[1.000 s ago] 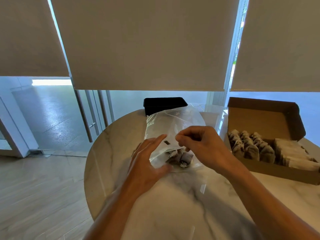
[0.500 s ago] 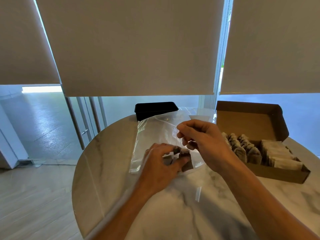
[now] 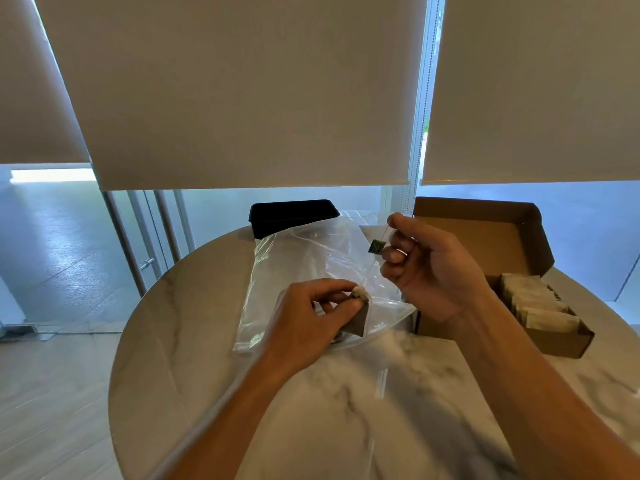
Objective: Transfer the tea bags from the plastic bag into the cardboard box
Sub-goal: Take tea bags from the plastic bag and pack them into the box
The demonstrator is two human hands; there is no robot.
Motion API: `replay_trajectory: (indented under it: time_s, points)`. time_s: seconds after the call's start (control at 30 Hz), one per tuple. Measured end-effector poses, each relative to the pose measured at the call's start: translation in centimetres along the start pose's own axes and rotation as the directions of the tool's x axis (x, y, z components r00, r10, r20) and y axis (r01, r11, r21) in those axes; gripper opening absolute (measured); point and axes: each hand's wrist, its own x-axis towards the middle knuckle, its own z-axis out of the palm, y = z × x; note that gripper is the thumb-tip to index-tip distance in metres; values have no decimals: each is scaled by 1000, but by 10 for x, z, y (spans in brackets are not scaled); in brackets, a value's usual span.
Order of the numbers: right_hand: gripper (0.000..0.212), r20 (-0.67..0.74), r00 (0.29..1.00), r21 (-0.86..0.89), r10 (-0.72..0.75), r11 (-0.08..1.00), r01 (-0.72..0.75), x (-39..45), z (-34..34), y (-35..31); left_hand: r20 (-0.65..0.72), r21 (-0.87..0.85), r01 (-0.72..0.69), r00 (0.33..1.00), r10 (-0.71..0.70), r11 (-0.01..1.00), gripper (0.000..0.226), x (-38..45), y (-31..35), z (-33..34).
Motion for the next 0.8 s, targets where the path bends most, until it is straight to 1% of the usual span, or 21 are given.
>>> replay_trajectory:
  time_s: [0.1, 0.23, 0.4, 0.43, 0.53, 0.67, 0.8]
  points:
    - [8, 5, 1000, 40, 11, 999, -11, 1, -3, -1, 13, 19, 12, 1000, -12, 1000, 18, -4, -2, -1]
    - [9, -5, 1000, 65, 3, 998, -3, 4, -8, -5, 11, 13, 9, 1000, -10, 1000, 21, -5, -3, -2]
    - [27, -9, 999, 139, 31, 990, -30, 7, -16, -5, 31, 45, 9, 999, -10, 999, 21, -7, -2, -4]
    - [26, -9, 999, 163, 41, 986, -39, 8, -17, -4, 34, 52, 9, 999, -10, 999, 21, -7, -2, -4]
    - [14, -14, 998, 220, 56, 974, -52, 9, -20, -3, 38, 77, 10, 999, -13, 997, 18, -7, -3, -4]
    - [17, -66, 995, 231, 75, 971, -58, 9, -22, -1, 37, 61, 25, 999, -27, 998, 16, -6, -5, -5]
    - [14, -117, 991, 254, 65, 967, -33, 11, -21, -2, 19, 35, 35, 999, -35, 999, 14, -5, -6, -5]
